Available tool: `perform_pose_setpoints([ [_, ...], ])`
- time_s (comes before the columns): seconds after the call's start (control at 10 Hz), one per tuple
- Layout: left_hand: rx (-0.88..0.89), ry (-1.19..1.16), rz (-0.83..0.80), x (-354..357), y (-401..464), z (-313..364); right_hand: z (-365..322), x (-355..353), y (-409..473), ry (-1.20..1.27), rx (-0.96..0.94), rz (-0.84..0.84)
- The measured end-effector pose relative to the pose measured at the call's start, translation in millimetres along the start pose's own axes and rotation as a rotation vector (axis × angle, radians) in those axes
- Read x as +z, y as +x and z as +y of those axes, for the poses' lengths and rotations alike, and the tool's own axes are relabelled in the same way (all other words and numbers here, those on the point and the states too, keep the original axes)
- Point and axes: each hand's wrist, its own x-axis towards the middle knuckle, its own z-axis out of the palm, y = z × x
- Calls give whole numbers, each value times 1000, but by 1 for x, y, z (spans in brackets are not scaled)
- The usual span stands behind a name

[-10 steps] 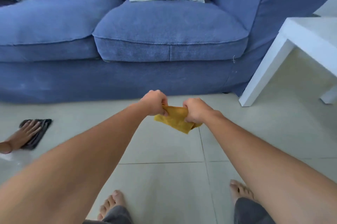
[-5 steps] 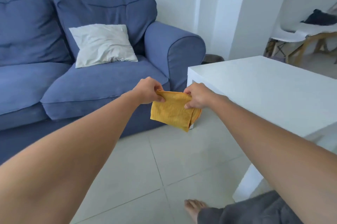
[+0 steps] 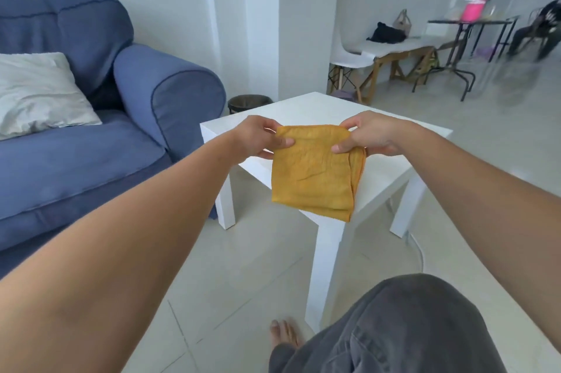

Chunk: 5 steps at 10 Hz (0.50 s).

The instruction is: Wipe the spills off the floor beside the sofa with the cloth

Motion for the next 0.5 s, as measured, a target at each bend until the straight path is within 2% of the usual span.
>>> perform_pose_setpoints([
  [0.1, -41, -36, 59, 29, 30, -12, 27, -1, 18, 34, 64, 107],
  [0.3, -86, -39, 300, 59, 79, -48, 67, 23, 61, 37, 56, 376],
  [0.4, 12, 198, 389, 67, 85, -53, 74, 33, 62, -21, -5, 469],
  [0.5, 132, 564, 344, 80, 71, -51, 69, 31, 51, 38, -71, 629],
])
